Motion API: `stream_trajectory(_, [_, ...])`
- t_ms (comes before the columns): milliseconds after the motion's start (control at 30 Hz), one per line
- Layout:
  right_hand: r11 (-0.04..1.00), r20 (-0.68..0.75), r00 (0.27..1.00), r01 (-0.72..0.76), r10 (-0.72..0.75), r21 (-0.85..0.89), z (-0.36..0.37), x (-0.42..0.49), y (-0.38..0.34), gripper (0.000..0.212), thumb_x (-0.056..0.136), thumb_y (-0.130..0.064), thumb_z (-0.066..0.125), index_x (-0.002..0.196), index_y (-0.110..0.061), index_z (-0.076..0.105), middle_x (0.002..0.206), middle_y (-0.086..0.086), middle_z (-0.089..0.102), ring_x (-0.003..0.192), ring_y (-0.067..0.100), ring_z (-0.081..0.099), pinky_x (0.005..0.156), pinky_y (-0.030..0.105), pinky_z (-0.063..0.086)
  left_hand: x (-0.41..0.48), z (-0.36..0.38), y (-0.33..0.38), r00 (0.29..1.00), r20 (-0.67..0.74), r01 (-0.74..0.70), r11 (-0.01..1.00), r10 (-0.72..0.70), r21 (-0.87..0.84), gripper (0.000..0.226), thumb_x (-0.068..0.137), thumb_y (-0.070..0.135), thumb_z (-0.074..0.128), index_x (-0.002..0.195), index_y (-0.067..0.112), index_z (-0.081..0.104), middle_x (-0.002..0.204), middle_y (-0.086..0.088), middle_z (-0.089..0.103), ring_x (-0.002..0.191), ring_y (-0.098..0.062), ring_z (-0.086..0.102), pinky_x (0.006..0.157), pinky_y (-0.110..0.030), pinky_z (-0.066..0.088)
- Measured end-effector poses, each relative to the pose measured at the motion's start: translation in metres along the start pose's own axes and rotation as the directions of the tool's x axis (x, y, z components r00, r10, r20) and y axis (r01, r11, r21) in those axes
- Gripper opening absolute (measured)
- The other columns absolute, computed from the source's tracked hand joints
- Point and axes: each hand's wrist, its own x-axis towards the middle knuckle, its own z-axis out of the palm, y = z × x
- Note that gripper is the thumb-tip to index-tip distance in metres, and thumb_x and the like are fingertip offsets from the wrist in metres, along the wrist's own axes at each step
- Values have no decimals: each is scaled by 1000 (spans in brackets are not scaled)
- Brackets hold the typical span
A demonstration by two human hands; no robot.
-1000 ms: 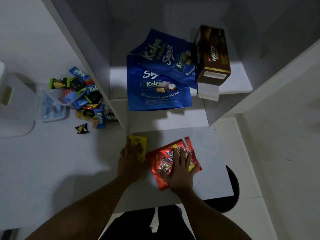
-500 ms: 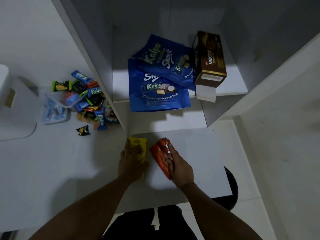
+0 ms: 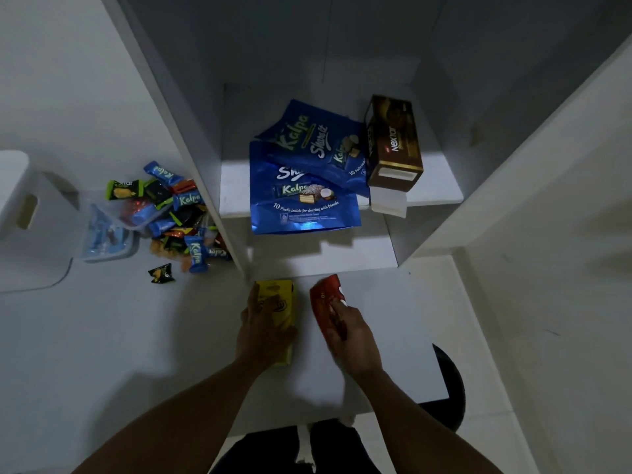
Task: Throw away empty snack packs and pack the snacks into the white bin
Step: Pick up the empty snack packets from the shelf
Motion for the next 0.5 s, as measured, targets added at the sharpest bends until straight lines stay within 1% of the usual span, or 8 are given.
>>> stream_trajectory(100, [999,-16,1000,-18,19,38,-10,-8,7,61,95,-18,61,151,-23,36,133,3,53,120,22,54,99,37,52,-5,10,10,1000,-13,-18,999,18,-26,67,75,34,76,137,26,51,164,10,-2,138,-31,30,94,-44,47])
stream_trajectory(167, [999,-36,999,-7,9,48,-20,-15,15,65,96,-16,60,154,-23,31,136,2,49,120,15,51,101,36,51,-9,17,16,1000,-18,-23,999,22,-44,81,70,43,72,144,26,43,163,13,1,138,-31,32,92,-44,47])
stream_trajectory(233, [998,-54,999,9,-6,56,-33,-22,22,70,96,-11,58,156,-23,25,145,3,39,126,9,40,106,30,43,-13,25,22,1000,-14,-24,998,23,-66,98,61,53,64,150,26,34,161,15,5,136,-30,34,90,-42,47])
stream_trajectory(267, [998,-71,997,11,-7,56,-40,-26,26,71,96,-9,57,157,-23,23,151,2,33,130,8,34,109,29,38,-15,30,25,999,-15,-35,997,34,-73,102,58,57,61,151,26,31,160,15,7,135,-30,35,90,-41,47])
stream_trajectory(333, [998,-99,995,-10,16,57,-53,-33,36,72,97,-4,55,157,-26,22,161,0,20,137,7,25,114,32,31,-20,38,38,997,-17,-76,994,75,-81,103,56,58,60,150,26,34,160,16,6,135,-29,35,91,-40,47])
stream_trajectory(367, [998,-108,994,-21,28,66,-60,-38,43,72,97,-2,54,157,-27,23,163,-1,19,140,8,24,116,33,30,-25,43,47,995,-19,-101,992,100,-77,99,57,57,61,148,27,38,161,16,4,136,-28,34,93,-41,47])
stream_trajectory(433, [994,-125,991,-24,38,110,-74,-49,58,71,96,1,55,155,-26,28,160,0,26,140,10,30,117,32,32,-35,57,65,990,-20,-137,989,136,-63,92,57,57,62,144,29,44,163,12,4,138,-28,33,97,-43,47])
stream_trajectory(500, [985,-178,983,-20,50,170,-91,-63,73,67,93,0,59,151,-21,36,150,1,39,132,11,42,112,32,40,-49,75,86,985,-13,-171,984,171,-55,95,56,63,58,143,29,46,164,8,6,137,-29,36,99,-42,46])
